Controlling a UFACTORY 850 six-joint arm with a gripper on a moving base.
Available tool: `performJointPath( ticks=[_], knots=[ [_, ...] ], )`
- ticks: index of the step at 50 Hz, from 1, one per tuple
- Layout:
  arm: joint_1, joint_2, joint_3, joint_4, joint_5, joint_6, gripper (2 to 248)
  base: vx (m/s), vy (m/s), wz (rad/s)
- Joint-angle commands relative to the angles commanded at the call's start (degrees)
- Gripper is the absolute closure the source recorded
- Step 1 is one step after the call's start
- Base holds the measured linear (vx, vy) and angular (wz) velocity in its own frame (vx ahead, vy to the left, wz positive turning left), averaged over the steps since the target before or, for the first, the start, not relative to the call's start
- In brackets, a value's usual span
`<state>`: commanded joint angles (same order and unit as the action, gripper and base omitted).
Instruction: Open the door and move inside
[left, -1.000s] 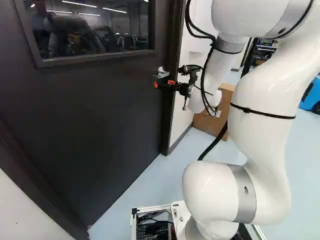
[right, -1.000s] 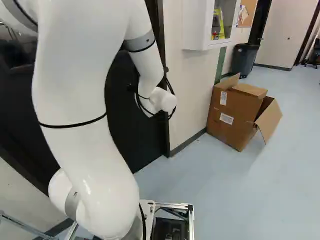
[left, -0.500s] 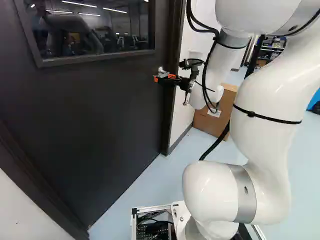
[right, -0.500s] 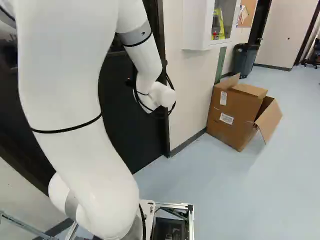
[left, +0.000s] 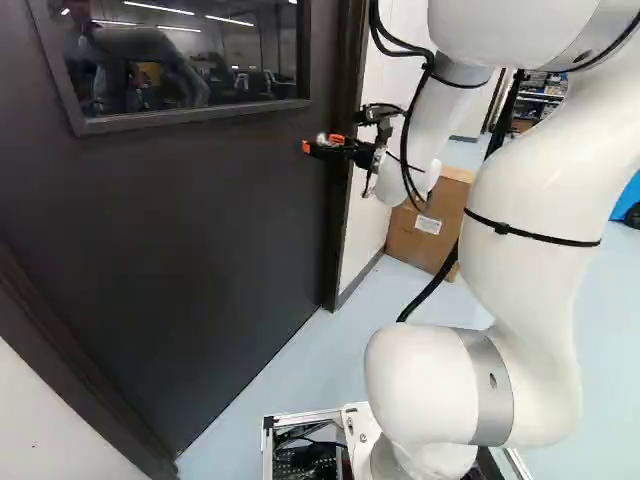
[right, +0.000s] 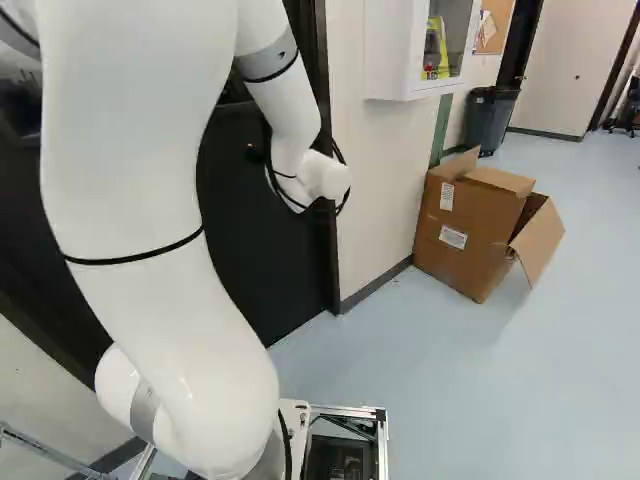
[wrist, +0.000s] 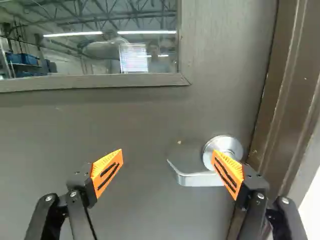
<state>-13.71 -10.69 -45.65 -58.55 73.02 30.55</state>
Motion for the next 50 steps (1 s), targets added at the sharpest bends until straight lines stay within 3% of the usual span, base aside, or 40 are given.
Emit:
performJointPath(
  ticks=[29,50],
  knots=[
    [2.7,-1.9,-5.8,0.0,-0.7,0.0,3,0.000,0.000,0.000],
    [3.1,-2.4,-6.4,0.2,-3.5,0.0,3,0.000,0.000,0.000]
  ],
)
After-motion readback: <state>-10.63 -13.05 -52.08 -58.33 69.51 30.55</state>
